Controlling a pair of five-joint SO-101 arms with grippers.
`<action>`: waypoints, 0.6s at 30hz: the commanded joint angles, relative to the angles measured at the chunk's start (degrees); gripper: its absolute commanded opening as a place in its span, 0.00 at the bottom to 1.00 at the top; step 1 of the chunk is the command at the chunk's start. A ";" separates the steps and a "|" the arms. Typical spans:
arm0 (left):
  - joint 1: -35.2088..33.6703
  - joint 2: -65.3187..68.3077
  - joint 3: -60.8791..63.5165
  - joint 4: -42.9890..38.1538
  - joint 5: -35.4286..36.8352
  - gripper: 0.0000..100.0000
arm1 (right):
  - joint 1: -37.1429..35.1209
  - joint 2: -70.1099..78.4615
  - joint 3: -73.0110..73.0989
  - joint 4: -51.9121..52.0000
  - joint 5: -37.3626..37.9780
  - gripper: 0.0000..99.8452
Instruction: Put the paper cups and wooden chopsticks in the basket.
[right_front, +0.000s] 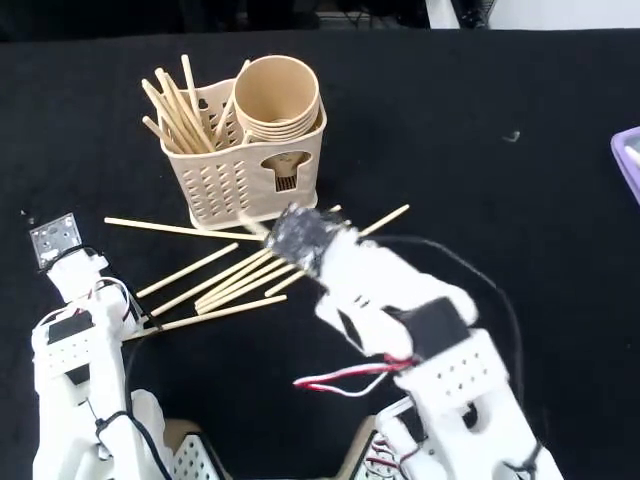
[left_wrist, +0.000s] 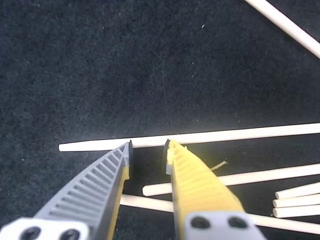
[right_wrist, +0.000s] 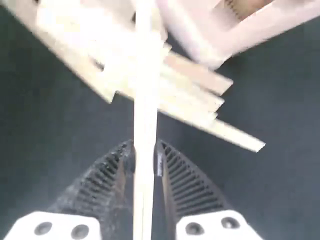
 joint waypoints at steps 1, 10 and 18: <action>-0.31 -0.70 -0.84 -0.70 0.26 0.13 | -3.16 -2.42 -2.68 -11.16 -14.07 0.01; -0.31 -0.53 -0.84 -0.62 0.26 0.13 | -12.04 -2.33 2.07 -60.48 -26.73 0.01; -0.22 -0.53 -0.84 -0.70 0.26 0.13 | -13.19 9.45 -8.31 -73.41 -26.55 0.01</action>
